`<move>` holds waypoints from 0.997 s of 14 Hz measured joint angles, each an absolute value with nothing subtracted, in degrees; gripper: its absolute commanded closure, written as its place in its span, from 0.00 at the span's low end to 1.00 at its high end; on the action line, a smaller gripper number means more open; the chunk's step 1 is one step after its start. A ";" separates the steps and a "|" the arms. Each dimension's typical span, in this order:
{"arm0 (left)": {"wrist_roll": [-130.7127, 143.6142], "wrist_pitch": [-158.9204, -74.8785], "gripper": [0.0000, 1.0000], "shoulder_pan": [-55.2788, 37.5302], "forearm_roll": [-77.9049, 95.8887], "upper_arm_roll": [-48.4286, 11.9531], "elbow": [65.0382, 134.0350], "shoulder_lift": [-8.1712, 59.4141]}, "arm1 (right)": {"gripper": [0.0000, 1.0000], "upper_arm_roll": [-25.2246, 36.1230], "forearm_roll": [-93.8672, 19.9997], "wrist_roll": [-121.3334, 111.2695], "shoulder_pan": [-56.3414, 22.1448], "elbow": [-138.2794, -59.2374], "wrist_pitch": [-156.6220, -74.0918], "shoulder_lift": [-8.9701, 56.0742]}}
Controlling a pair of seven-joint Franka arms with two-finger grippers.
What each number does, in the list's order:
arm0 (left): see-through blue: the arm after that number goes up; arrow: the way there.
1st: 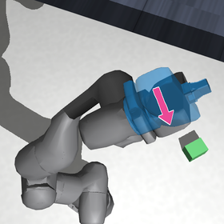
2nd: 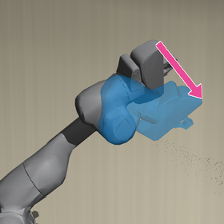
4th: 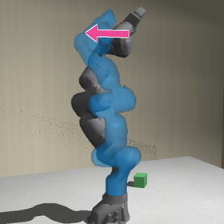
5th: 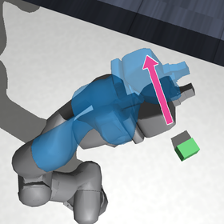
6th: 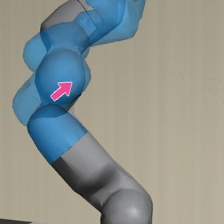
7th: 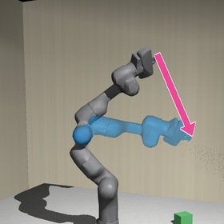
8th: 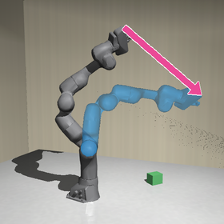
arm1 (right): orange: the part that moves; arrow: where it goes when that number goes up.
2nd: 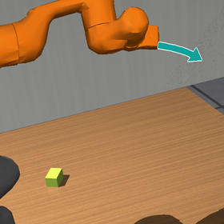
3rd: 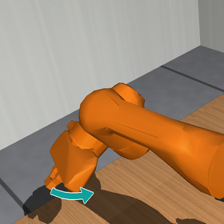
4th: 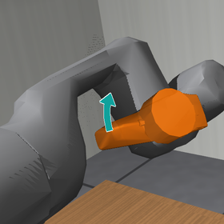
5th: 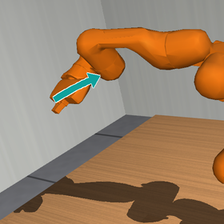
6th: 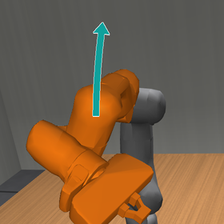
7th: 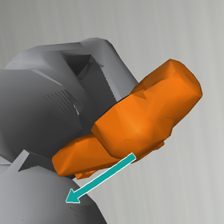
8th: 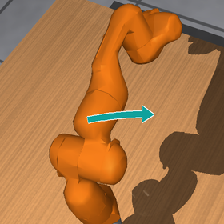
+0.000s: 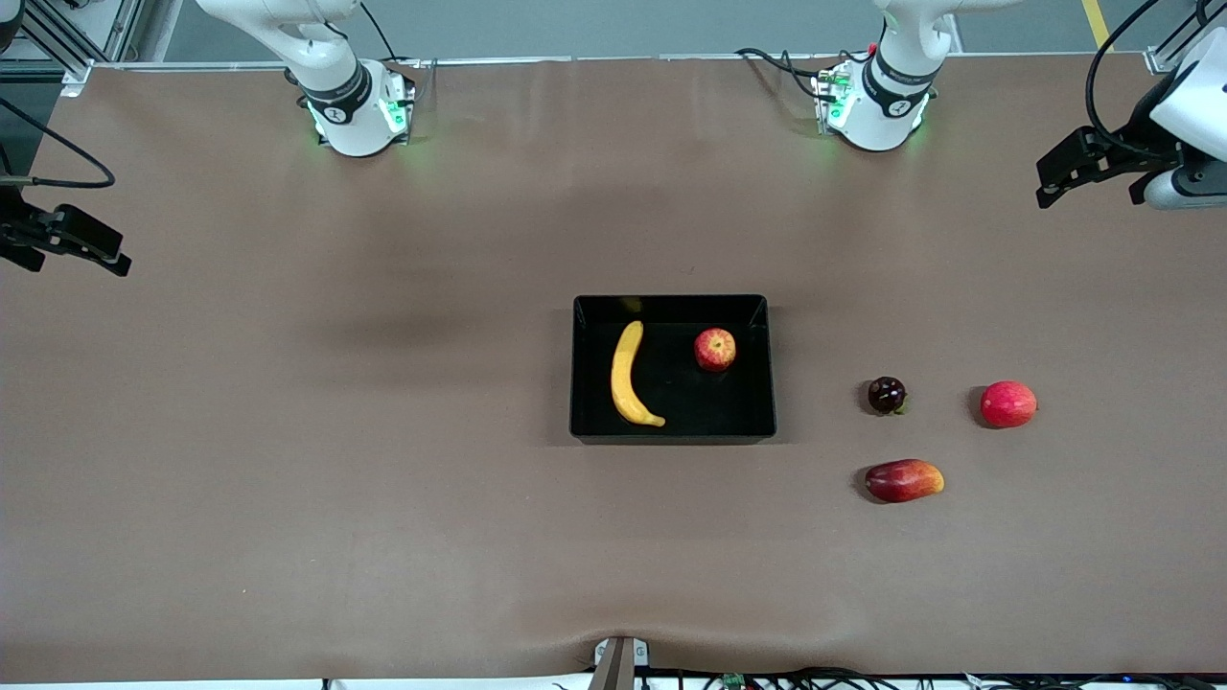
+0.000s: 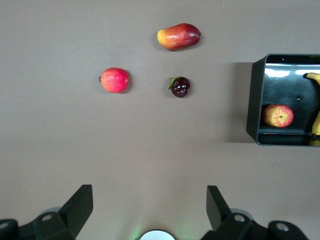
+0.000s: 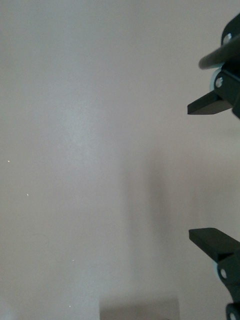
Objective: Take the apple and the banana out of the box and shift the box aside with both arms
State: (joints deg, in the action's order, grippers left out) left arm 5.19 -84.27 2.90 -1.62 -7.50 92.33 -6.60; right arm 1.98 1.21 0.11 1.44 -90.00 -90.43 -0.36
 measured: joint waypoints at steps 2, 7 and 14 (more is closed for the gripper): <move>5.19 -84.23 0.00 3.20 -1.62 -7.48 92.33 -6.59 | 0.00 1.98 1.21 0.11 1.44 -90.00 -90.43 -0.36; 5.20 -84.22 0.00 3.24 -1.62 -7.48 91.46 -5.31 | 0.00 1.93 1.17 0.09 1.44 -90.02 -90.42 -0.23; 15.84 -86.84 0.00 2.36 -1.62 -11.66 87.90 3.94 | 0.00 1.09 1.11 -0.27 -1.33 -90.45 -89.91 6.10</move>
